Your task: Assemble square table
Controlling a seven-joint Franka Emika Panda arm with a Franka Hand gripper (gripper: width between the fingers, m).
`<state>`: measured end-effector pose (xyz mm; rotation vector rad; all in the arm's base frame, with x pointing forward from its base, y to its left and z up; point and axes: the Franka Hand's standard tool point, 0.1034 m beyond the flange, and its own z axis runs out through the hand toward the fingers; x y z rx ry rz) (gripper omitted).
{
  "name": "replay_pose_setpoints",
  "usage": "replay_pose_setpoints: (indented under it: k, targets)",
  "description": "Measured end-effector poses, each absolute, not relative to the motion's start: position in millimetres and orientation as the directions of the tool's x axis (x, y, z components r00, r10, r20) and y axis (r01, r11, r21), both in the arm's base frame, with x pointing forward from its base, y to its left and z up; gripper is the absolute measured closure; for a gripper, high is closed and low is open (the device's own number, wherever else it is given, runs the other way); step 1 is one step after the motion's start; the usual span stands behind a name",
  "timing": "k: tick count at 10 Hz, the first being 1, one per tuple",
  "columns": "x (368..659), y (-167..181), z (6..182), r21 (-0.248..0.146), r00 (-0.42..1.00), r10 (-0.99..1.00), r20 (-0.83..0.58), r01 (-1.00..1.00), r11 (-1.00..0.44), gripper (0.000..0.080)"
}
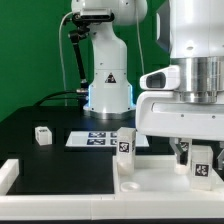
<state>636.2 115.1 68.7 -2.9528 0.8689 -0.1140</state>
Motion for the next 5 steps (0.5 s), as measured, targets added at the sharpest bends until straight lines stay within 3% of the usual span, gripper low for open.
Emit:
replay_pose_setpoints:
  k: [3, 5]
  targets:
    - [635.5, 111.9, 68.0, -0.085, 0.679, -0.733, 0.033, -0.729, -0.679, 0.0511]
    - [631.8, 110.7, 67.6, -0.066, 0.298, -0.954, -0.006, -0.953, -0.297, 0.0511]
